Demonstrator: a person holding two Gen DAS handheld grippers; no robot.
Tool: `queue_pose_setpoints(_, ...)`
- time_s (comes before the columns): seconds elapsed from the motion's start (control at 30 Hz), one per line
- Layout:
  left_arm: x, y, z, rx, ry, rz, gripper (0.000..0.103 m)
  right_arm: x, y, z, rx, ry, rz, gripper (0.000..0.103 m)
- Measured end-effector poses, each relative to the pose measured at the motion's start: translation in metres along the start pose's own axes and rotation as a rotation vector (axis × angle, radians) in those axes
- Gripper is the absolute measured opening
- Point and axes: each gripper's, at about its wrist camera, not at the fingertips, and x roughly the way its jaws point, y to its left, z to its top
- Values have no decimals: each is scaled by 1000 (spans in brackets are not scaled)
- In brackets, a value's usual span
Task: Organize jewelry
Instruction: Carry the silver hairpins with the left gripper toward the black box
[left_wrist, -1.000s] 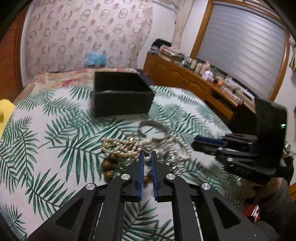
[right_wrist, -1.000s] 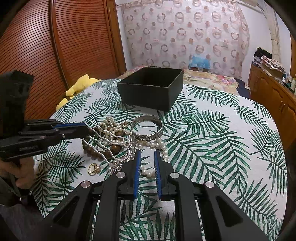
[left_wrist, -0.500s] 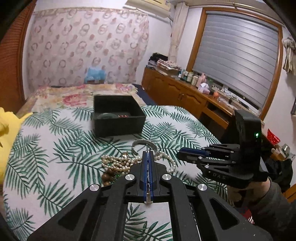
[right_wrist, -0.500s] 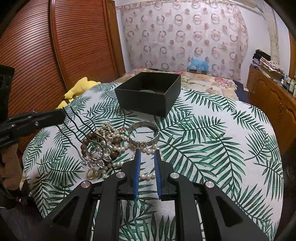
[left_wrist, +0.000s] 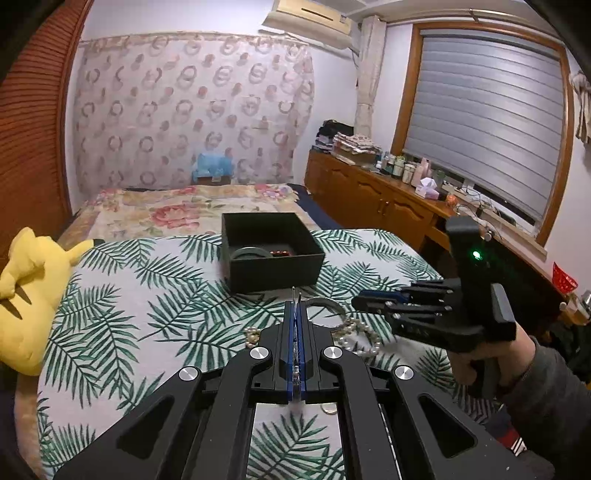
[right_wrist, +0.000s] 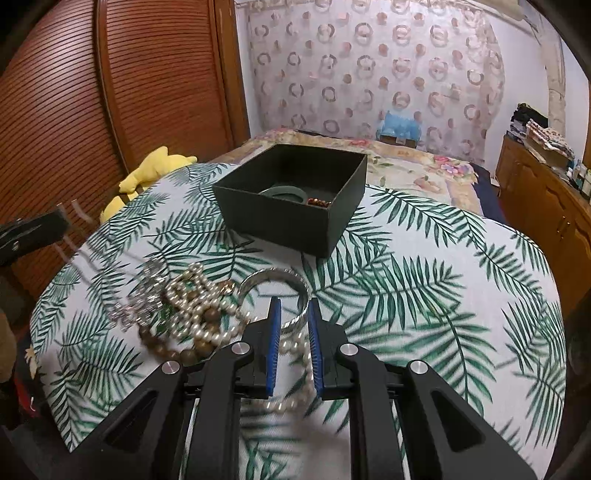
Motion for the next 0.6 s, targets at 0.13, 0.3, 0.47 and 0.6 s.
queue_pose_setpoints(0.13, -1, 6, 0, 3, -6, 21, 1, 19, -2, 11, -23, 34, 0, 16)
queue_pose_setpoints(0.3, 2, 14, 5, -3, -12, 31, 1, 38, -1, 16, -47, 80, 6, 16)
queue_pose_setpoints(0.47, 2, 15, 5, -2, -13, 31, 1, 42, 0, 18, -68, 95, 10, 17)
queue_pose_setpoints(0.6, 5, 18, 8, -2, -10, 27, 1, 42, 0, 21, -93, 102, -13, 17)
